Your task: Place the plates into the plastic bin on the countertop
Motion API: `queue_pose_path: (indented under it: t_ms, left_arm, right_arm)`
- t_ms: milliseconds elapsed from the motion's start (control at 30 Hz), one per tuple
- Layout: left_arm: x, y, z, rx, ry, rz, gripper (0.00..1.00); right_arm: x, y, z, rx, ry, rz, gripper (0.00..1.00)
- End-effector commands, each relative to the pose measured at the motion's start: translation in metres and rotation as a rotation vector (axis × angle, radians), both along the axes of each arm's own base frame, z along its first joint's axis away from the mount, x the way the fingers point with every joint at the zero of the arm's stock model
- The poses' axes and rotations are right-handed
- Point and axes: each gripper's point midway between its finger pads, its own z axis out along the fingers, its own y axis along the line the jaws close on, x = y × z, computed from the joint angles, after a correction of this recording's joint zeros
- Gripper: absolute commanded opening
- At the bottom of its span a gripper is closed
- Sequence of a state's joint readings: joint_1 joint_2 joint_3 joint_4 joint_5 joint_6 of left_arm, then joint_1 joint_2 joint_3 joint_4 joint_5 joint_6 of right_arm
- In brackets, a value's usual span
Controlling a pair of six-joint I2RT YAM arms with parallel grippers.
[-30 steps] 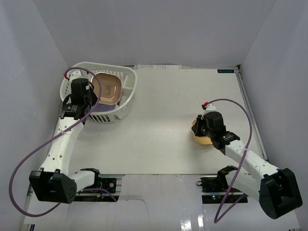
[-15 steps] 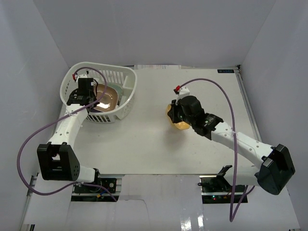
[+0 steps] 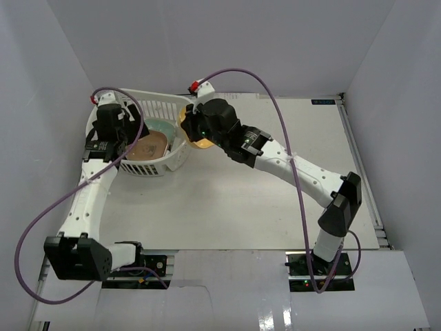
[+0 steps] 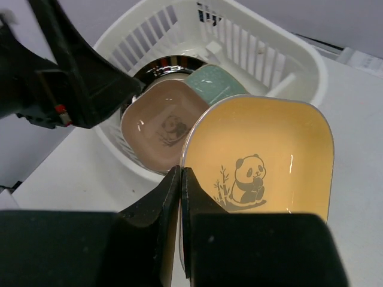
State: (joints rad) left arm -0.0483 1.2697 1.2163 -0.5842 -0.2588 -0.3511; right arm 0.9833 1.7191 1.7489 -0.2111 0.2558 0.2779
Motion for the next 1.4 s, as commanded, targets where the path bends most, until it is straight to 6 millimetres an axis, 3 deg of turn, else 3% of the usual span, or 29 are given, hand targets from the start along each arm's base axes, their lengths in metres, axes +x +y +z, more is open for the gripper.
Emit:
queue_pose_path:
  t_ms: [0,33,67,100,133,167,200,233,267,300,333,400,500,533,633,700,733,767,800,833,933,1033,1067,1100,1133,1167,1300,1333,1367]
  left_arm:
    - [-0.013,-0.044,0.124,-0.182,-0.385,-0.183,0.98]
    - [-0.028,-0.047,0.159,-0.201,-0.499,-0.210,0.98]
    - [-0.038,-0.052,0.176,-0.218,-0.556,-0.237,0.98]
    - [-0.048,-0.063,0.192,-0.250,-0.600,-0.294,0.98]
    - [-0.056,-0.066,0.203,-0.254,-0.622,-0.316,0.98]
    - [-0.065,-0.073,0.213,-0.264,-0.633,-0.353,0.98]
    - [-0.073,-0.082,0.227,-0.272,-0.655,-0.404,0.98]
    - [-0.077,-0.088,0.229,-0.280,-0.652,-0.429,0.98]
    - [-0.085,-0.098,0.236,-0.288,-0.664,-0.469,0.98]
    - [-0.090,-0.102,0.244,-0.285,-0.682,-0.494,0.98]
    - [-0.094,-0.106,0.246,-0.289,-0.677,-0.510,0.98]
    - [-0.103,-0.115,0.257,-0.295,-0.695,-0.554,0.98]
    - [-0.111,-0.127,0.257,-0.312,-0.688,-0.614,0.98]
    - [-0.112,-0.131,0.254,-0.322,-0.677,-0.630,0.98]
    - [-0.109,-0.134,0.245,-0.338,-0.654,-0.635,0.98]
    - [-0.109,-0.137,0.241,-0.349,-0.644,-0.643,0.98]
    - [-0.108,-0.137,0.240,-0.351,-0.640,-0.644,0.98]
    - [-0.108,-0.138,0.239,-0.357,-0.637,-0.647,0.98]
    - [-0.107,-0.139,0.239,-0.361,-0.634,-0.650,0.98]
    - [-0.107,-0.140,0.238,-0.364,-0.632,-0.654,0.98]
    - [-0.106,-0.142,0.242,-0.375,-0.636,-0.662,0.98]
    - [-0.104,-0.140,0.251,-0.360,-0.657,-0.657,0.98]
    - [-0.103,-0.141,0.253,-0.355,-0.659,-0.658,0.98]
    - [-0.105,-0.139,0.263,-0.349,-0.682,-0.659,0.98]
    - [-0.106,-0.139,0.268,-0.346,-0.692,-0.662,0.98]
    - [-0.107,-0.139,0.272,-0.346,-0.700,-0.665,0.98]
    - [-0.112,-0.143,0.275,-0.358,-0.704,-0.689,0.98]
    - [-0.112,-0.147,0.268,-0.370,-0.684,-0.708,0.98]
    - [-0.112,-0.150,0.264,-0.376,-0.670,-0.724,0.98]
  right_arm:
    - [0.000,0.034,0.017,0.077,-0.028,0.042,0.08]
    - [-0.001,0.045,0.016,0.091,-0.019,0.061,0.08]
    - [0.004,0.062,-0.005,0.067,0.002,0.071,0.08]
    - [0.002,0.074,0.013,0.104,-0.020,0.086,0.08]
    - [0.005,0.083,0.012,0.108,-0.024,0.084,0.08]
    - [0.010,0.099,-0.008,0.089,-0.009,0.086,0.08]
    - [0.009,0.109,0.011,0.138,-0.028,0.096,0.08]
    - [0.010,0.118,0.009,0.148,-0.023,0.100,0.08]
    - [0.014,0.132,-0.009,0.139,-0.007,0.101,0.08]
    - [0.011,0.140,-0.007,0.159,-0.010,0.103,0.08]
    - [0.011,0.146,-0.001,0.186,-0.021,0.105,0.08]
    - [0.012,0.159,-0.011,0.222,0.000,0.105,0.08]
    - [0.013,0.171,-0.032,0.265,0.067,0.099,0.08]
    - [0.013,0.176,-0.046,0.259,0.095,0.095,0.08]
    - [0.007,0.191,-0.057,0.305,0.122,0.090,0.08]
    - [0.005,0.198,-0.055,0.337,0.120,0.077,0.08]
    - [0.007,0.202,-0.063,0.334,0.122,0.065,0.11]
    - [0.008,0.203,-0.057,0.349,0.113,0.060,0.16]
    - [0.010,0.204,-0.054,0.369,0.103,0.053,0.22]
    - [0.009,0.206,-0.053,0.379,0.098,0.056,0.36]
    - [0.010,0.204,-0.045,0.402,0.083,0.062,0.55]
    - [0.011,0.198,-0.020,0.429,0.041,0.067,0.62]
    - [0.013,0.193,-0.012,0.429,0.025,0.068,0.62]
    - [0.017,0.187,-0.016,0.412,0.026,0.066,0.63]
    - [0.014,0.175,0.008,0.431,0.004,0.071,0.62]
    - [0.015,0.166,0.013,0.410,-0.021,0.073,0.63]
    - [-0.004,0.117,0.010,0.339,-0.070,0.075,0.57]
    - [-0.017,0.093,-0.004,0.307,-0.060,0.078,0.50]
    - [-0.025,0.081,0.001,0.332,-0.082,0.087,0.47]
